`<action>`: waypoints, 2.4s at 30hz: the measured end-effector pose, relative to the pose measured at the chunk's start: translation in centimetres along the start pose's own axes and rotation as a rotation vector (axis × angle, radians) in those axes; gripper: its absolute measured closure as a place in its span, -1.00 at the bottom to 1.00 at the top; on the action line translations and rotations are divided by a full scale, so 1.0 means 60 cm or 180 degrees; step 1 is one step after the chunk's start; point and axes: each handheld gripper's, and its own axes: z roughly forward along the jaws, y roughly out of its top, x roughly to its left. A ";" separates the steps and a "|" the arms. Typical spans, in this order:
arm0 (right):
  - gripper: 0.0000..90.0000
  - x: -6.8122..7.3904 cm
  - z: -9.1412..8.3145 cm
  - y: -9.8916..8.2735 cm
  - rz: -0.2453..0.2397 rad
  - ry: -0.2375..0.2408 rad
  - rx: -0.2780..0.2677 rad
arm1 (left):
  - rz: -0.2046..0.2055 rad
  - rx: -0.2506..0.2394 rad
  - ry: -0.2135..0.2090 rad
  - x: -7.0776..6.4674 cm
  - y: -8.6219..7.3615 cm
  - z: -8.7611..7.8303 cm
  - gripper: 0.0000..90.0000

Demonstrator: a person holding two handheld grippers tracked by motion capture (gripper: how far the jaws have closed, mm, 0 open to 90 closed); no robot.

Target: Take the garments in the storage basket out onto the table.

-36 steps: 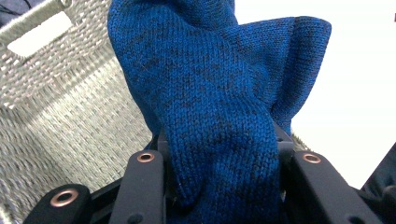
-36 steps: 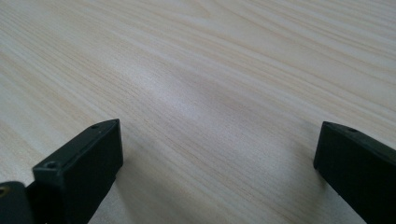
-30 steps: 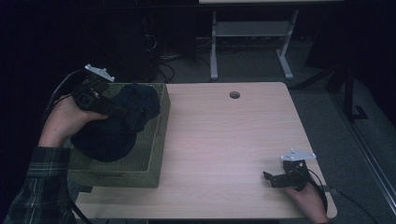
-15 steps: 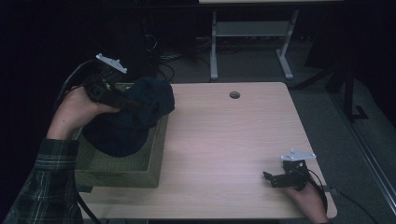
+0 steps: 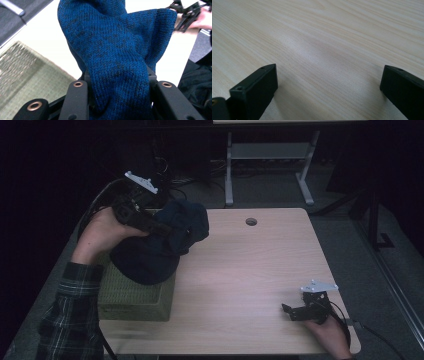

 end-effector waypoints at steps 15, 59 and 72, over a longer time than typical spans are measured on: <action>-0.98 0.000 0.000 0.000 -0.0002 0.0000 0.0001 | 0.0174 -0.0058 -0.0200 -0.026 0.051 0.048 0.36; -0.98 0.000 0.000 0.000 0.0004 -0.0002 -0.0004 | 0.0376 -0.0030 -0.0708 -0.140 0.119 0.295 0.36; -0.98 0.000 0.000 0.000 0.0000 -0.0001 -0.0005 | 0.0521 0.0146 -0.0887 -0.156 0.095 0.370 0.36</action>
